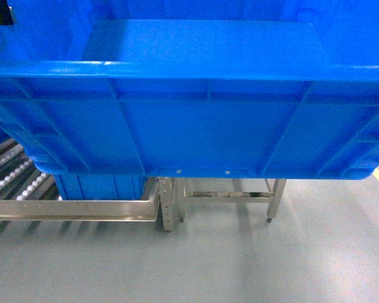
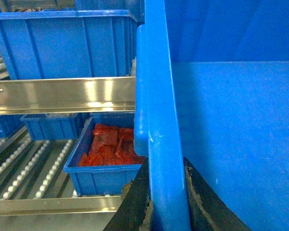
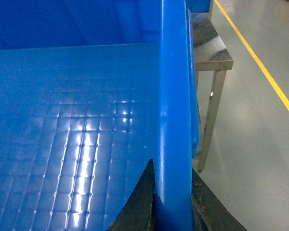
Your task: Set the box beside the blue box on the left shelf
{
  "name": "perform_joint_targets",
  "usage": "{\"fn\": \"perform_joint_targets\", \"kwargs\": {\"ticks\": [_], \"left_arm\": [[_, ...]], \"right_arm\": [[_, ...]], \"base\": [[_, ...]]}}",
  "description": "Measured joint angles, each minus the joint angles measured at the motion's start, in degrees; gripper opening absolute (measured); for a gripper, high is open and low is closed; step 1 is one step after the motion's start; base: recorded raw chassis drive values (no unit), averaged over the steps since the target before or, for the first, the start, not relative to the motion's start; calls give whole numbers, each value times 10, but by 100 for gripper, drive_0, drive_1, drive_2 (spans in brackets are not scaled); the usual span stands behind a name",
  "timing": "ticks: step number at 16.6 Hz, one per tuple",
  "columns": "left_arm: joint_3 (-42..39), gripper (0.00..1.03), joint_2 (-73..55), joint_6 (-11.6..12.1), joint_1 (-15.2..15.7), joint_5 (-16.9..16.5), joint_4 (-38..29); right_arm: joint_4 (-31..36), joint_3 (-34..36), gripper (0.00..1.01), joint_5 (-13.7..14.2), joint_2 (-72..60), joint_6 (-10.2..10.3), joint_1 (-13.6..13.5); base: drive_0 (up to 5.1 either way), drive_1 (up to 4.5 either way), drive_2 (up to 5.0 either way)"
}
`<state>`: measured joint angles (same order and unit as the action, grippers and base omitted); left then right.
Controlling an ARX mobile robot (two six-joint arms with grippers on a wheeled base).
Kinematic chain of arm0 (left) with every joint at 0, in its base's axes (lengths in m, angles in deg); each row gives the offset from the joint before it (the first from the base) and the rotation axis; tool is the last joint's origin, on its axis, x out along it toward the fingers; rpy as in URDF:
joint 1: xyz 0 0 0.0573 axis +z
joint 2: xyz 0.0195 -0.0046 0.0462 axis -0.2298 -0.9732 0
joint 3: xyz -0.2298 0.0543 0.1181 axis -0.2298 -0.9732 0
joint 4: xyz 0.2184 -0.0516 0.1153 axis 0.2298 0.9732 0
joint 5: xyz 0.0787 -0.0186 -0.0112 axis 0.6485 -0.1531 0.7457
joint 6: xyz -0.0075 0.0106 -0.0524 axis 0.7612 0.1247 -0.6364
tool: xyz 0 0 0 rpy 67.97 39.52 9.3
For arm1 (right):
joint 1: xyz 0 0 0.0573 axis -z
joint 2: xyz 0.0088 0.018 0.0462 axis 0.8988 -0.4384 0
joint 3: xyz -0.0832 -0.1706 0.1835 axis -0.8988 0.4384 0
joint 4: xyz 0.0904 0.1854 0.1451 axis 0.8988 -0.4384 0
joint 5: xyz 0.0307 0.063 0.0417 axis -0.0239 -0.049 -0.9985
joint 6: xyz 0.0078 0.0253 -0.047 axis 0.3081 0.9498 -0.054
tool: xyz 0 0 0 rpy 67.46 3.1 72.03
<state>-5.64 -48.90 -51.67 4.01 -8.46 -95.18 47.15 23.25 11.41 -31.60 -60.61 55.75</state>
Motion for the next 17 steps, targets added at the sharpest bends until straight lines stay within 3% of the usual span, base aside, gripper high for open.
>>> {"fn": "perform_joint_targets", "kwargs": {"ticks": [17], "left_arm": [[0,10,0,0,0,0,-3]], "right_arm": [[1,0,9,-1,0,0,0]], "base": [[-502,242,242]]}}
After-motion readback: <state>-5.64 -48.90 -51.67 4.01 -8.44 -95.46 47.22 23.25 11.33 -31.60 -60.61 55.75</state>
